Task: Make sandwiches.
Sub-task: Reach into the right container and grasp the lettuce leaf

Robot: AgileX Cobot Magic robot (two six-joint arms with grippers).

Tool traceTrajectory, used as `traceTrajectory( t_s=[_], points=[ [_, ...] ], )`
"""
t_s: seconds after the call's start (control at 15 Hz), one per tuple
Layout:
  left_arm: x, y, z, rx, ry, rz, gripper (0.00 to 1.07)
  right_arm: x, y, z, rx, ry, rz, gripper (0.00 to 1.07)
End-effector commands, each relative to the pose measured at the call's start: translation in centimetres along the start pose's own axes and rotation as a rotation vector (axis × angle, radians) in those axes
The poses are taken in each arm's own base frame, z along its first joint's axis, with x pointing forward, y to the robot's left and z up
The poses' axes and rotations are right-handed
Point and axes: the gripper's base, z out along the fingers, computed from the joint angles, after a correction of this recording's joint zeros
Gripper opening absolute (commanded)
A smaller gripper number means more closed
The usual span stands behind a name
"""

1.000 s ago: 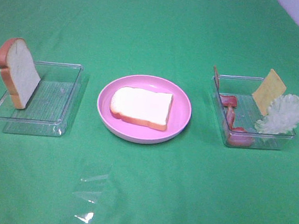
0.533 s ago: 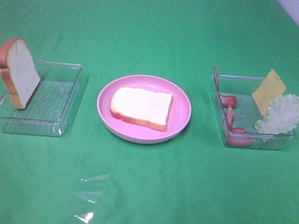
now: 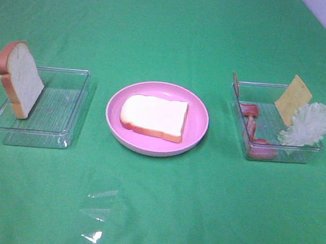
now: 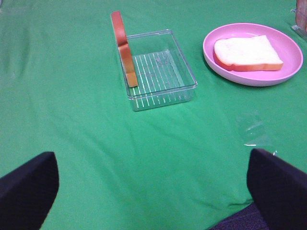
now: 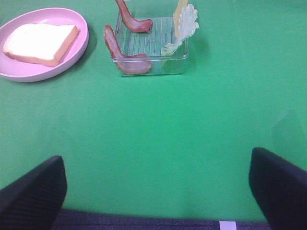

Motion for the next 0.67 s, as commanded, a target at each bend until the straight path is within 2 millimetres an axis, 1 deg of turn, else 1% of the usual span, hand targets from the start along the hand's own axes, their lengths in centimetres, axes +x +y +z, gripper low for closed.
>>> traceTrajectory(
  t_s=[0.07,0.13,0.2,0.27,0.33,0.6,0.67],
  points=[
    [0.2,-0.1,-0.2,0.001,-0.014,0.000,1.02,0.2,0.0,-0.2,0.002,-0.030,0.008,0.98],
    [0.2,-0.1,-0.2,0.001,-0.014,0.000,1.02,0.1,0.0,-0.2,-0.005,-0.026,0.033,0.98],
    [0.2,-0.1,-0.2,0.001,-0.014,0.000,1.02,-0.8,0.0,-0.1,0.002,-0.017,0.044,0.98],
    [0.2,-0.1,-0.2,0.001,-0.014,0.000,1.02,-1.1,0.0,0.0,0.009,-0.022,0.041,0.98],
    [0.2,-0.1,-0.2,0.001,-0.015,0.000,1.02,-2.2,-0.1,0.4,0.021,-0.029,0.035,0.98],
    [0.1,-0.1,-0.2,-0.002,-0.019,0.001,1.02,-6.3,-0.4,3.4,0.068,-0.096,-0.007,0.98],
    [0.1,-0.1,-0.2,-0.002,-0.019,0.001,1.02,-6.8,-0.5,3.7,0.074,-0.112,-0.017,0.98]
  ],
)
